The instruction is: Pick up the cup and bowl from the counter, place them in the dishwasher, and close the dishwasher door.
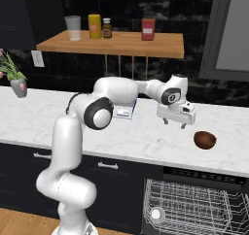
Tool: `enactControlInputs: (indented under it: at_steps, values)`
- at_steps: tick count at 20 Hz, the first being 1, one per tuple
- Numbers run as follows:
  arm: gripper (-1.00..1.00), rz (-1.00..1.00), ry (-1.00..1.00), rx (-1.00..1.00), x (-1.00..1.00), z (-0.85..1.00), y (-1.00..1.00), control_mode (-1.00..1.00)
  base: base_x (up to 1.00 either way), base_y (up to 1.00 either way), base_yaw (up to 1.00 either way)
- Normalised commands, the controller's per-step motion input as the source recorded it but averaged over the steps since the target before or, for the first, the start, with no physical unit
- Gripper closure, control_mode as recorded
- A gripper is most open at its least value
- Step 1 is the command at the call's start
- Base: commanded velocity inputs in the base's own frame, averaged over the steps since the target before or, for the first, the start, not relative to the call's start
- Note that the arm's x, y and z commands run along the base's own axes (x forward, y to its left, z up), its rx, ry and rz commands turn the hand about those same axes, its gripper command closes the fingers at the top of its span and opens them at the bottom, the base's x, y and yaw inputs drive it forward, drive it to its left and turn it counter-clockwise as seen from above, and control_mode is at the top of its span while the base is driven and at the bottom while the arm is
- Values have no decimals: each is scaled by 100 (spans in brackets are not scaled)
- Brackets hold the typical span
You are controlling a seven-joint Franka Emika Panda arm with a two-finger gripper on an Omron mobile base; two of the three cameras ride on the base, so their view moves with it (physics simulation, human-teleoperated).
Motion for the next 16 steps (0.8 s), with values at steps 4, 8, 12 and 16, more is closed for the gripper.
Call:
enactControlInputs:
  at_steps: [4, 8, 12, 16]
  values:
    - [-100, 7, 7, 2, 11, -1, -54, -100, 0, 0, 0]
    - [-100, 5, 0, 2, 0, -7, -53, -100, 0, 0, 0]
    - [-100, 2, 0, 3, -3, -23, -30, -100, 0, 0, 0]
    - [-100, 0, 0, 0, 0, -41, -2, -100, 0, 0, 0]
